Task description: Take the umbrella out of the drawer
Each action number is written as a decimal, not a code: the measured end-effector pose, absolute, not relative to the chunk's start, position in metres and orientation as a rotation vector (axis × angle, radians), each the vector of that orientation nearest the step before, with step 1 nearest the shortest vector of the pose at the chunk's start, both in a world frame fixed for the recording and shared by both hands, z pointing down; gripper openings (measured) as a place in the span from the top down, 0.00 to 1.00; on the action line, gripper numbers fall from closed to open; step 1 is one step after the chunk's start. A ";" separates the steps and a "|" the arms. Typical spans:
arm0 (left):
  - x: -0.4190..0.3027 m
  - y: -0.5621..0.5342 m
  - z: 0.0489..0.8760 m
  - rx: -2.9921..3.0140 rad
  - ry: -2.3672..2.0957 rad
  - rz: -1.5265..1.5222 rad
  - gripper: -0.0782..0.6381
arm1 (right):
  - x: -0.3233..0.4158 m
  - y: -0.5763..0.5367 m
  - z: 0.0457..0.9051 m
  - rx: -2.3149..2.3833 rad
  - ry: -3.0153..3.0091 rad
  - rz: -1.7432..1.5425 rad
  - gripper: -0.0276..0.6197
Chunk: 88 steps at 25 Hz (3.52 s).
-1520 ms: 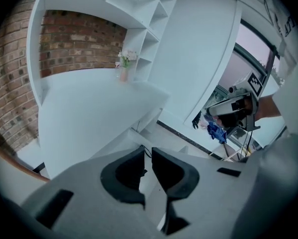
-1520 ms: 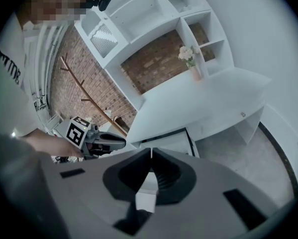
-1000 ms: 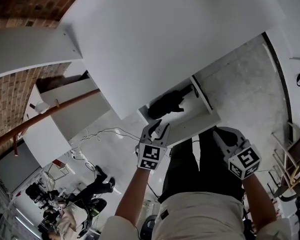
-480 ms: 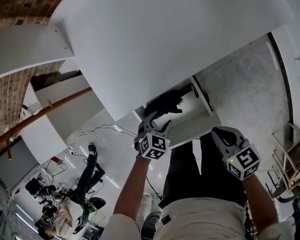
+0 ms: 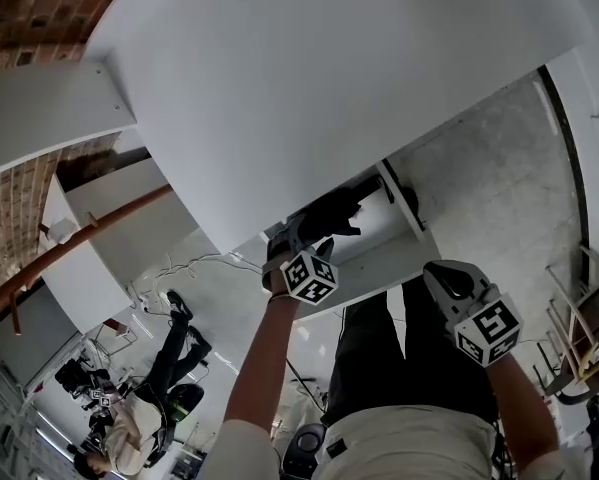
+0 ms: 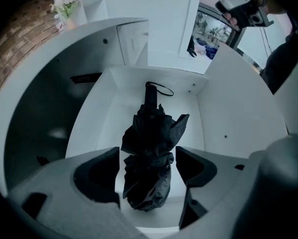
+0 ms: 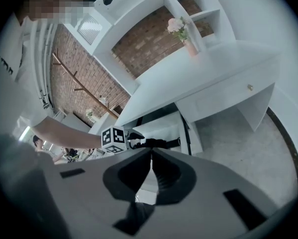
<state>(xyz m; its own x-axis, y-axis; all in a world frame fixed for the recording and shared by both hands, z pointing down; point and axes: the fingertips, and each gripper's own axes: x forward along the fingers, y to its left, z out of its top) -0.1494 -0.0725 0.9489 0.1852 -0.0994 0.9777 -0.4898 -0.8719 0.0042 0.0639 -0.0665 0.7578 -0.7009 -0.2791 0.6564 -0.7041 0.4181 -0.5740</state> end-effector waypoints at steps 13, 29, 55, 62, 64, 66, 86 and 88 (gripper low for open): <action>-0.144 -0.066 1.006 2.077 -0.379 1.780 0.34 | 0.069 -0.072 0.773 0.821 -2.210 1.245 0.91; -0.139 -0.074 1.019 2.170 -0.425 1.726 0.34 | 0.070 -0.068 0.784 0.818 -2.207 1.260 0.91; -0.112 -0.058 0.917 2.068 -0.617 1.488 0.52 | 0.082 -0.081 0.715 0.790 -2.345 1.100 0.91; -0.108 -0.058 0.861 2.076 -0.735 1.391 0.52 | 0.090 -0.086 0.687 0.781 -2.363 1.033 0.91; -0.106 -0.058 0.842 2.082 -0.777 1.356 0.52 | 0.094 -0.088 0.677 0.764 -2.366 1.010 0.91; -0.104 -0.062 0.820 2.093 -0.830 1.314 0.52 | 0.096 -0.090 0.667 0.746 -2.374 0.998 0.91; -0.163 -0.059 0.632 2.120 -1.339 0.751 0.52 | 0.031 -0.106 0.572 0.696 -2.514 0.763 0.91; -0.176 -0.056 0.616 2.110 -1.383 0.687 0.52 | 0.022 -0.105 0.562 0.711 -2.523 0.744 0.91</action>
